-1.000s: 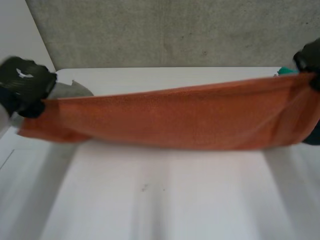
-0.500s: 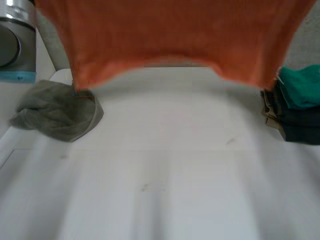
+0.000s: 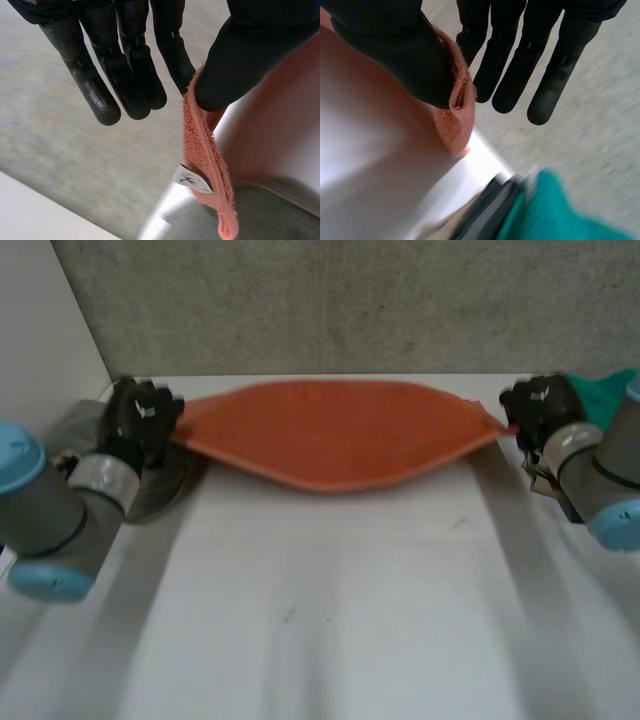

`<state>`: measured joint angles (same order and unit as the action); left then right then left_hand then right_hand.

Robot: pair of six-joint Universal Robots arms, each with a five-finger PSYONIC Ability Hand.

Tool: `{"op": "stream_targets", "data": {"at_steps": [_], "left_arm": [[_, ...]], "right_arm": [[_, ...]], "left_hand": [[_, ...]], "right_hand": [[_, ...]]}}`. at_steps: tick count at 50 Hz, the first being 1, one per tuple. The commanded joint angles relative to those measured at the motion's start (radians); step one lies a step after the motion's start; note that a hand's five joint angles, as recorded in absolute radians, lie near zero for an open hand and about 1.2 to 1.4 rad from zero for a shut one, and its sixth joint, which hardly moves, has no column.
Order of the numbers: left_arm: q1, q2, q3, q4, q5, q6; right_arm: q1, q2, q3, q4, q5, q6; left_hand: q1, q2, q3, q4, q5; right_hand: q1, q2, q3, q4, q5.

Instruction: Fold the laundry.

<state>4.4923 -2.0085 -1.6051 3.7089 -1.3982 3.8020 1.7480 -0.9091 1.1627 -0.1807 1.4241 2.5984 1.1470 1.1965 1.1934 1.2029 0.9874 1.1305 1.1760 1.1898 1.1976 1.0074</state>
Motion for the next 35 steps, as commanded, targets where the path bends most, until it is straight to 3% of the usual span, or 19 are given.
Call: {"op": "stream_targets", "data": {"at_steps": [1, 6, 7, 11, 17, 22, 27, 35], "left_arm": [[0.013, 0.218, -0.280, -0.214, 0.027, 0.217], [0.057, 0.448, -0.426, -0.551, 0.021, 0.329], [0.089, 0.505, -0.456, -0.675, 0.028, 0.343], [0.142, 0.573, -0.486, -0.837, 0.063, 0.351], [0.120, 0.550, -0.455, -0.765, 0.125, 0.349], [0.056, 0.398, -0.322, -0.558, 0.113, 0.325], [-0.036, 0.179, -0.129, -0.379, 0.052, 0.304], [-0.064, -0.165, 0.223, -0.348, -0.090, 0.308]], "right_arm": [[-0.034, -0.173, 0.238, 0.274, -0.002, -0.141], [-0.178, -0.442, 0.492, 0.486, -0.008, -0.473], [-0.197, -0.477, 0.521, 0.503, -0.010, -0.515], [-0.246, -0.579, 0.597, 0.523, -0.022, -0.644], [-0.249, -0.570, 0.571, 0.501, -0.045, -0.551], [-0.220, -0.368, 0.488, 0.358, -0.076, -0.393], [-0.144, -0.269, 0.384, 0.247, -0.039, -0.307], [-0.079, -0.076, 0.175, 0.104, 0.076, -0.279]], "left_hand": [[0.249, 0.200, 0.203, 0.193, 0.234], [0.249, 0.200, 0.203, 0.193, 0.234], [0.249, 0.200, 0.203, 0.193, 0.234], [0.249, 0.200, 0.203, 0.193, 0.234], [0.249, 0.200, 0.203, 0.193, 0.234], [0.249, 0.200, 0.203, 0.193, 0.234], [0.249, 0.200, 0.203, 0.193, 0.234], [0.249, 0.200, 0.203, 0.193, 0.234]], "right_hand": [[0.266, 0.220, 0.206, 0.199, 0.214], [0.266, 0.220, 0.206, 0.199, 0.214], [0.266, 0.220, 0.206, 0.199, 0.214], [0.266, 0.220, 0.206, 0.199, 0.214], [0.266, 0.220, 0.206, 0.199, 0.214], [0.266, 0.220, 0.206, 0.199, 0.214], [0.266, 0.220, 0.206, 0.199, 0.214], [0.266, 0.220, 0.206, 0.199, 0.214]]}}
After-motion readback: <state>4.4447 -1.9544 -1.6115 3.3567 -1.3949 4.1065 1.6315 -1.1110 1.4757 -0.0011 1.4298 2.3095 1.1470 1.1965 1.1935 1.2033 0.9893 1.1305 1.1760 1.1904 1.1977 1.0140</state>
